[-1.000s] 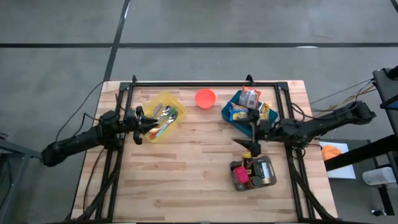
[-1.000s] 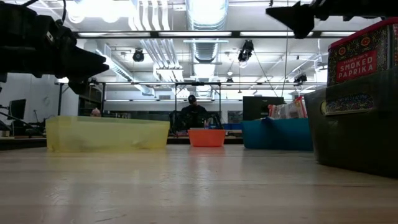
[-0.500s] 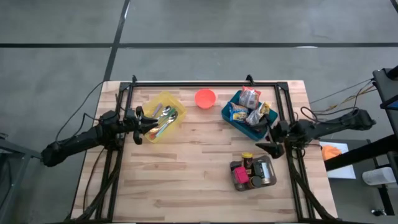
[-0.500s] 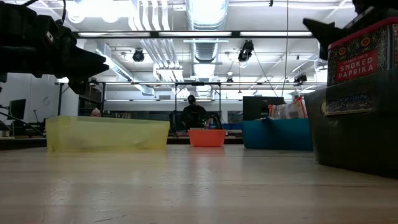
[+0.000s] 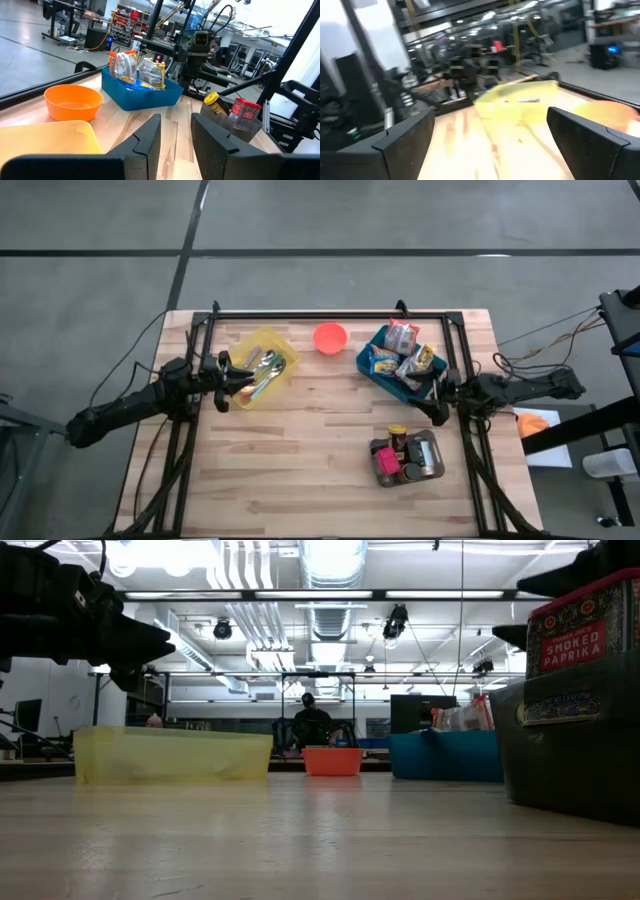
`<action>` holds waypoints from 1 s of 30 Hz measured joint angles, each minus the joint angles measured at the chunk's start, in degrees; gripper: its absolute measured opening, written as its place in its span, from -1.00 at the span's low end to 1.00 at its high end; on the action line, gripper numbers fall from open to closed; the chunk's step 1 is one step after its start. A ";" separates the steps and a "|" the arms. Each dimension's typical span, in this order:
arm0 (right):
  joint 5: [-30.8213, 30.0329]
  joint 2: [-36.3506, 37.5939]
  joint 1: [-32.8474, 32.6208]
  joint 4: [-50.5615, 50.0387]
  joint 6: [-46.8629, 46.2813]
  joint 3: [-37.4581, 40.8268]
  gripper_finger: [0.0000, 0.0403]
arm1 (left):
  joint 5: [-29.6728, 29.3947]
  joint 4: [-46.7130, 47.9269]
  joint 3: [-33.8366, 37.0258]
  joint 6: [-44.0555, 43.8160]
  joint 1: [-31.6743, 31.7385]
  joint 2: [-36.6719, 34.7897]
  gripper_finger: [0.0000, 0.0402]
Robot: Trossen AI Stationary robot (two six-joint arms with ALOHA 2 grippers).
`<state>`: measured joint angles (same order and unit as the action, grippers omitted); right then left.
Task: Pick & Place Food Item
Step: Return to Home Position
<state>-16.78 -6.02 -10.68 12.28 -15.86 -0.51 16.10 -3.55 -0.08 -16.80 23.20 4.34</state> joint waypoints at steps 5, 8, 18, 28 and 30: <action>-4.61 5.80 -0.02 -8.75 -1.03 -0.04 0.89 | 0.00 -0.02 0.00 0.00 0.00 0.00 -0.45; -4.61 5.83 -0.05 -9.15 -1.01 -0.11 0.89 | 0.00 -0.03 0.00 0.00 0.00 0.27 -0.45; -5.72 5.51 -0.04 -9.08 0.82 -0.11 0.89 | 0.00 -0.03 0.00 -0.02 0.02 0.76 -0.45; -5.70 5.18 -0.04 -9.08 0.84 -0.11 0.89 | 0.00 -0.02 0.00 0.00 0.02 0.76 -0.45; -5.70 5.14 -0.04 -9.06 0.84 -0.11 0.89 | 0.00 -0.02 0.00 0.00 0.02 0.76 -0.45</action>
<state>-22.48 -0.87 -10.72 3.22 -15.03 -0.62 16.10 -3.57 -0.08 -16.80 23.22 5.10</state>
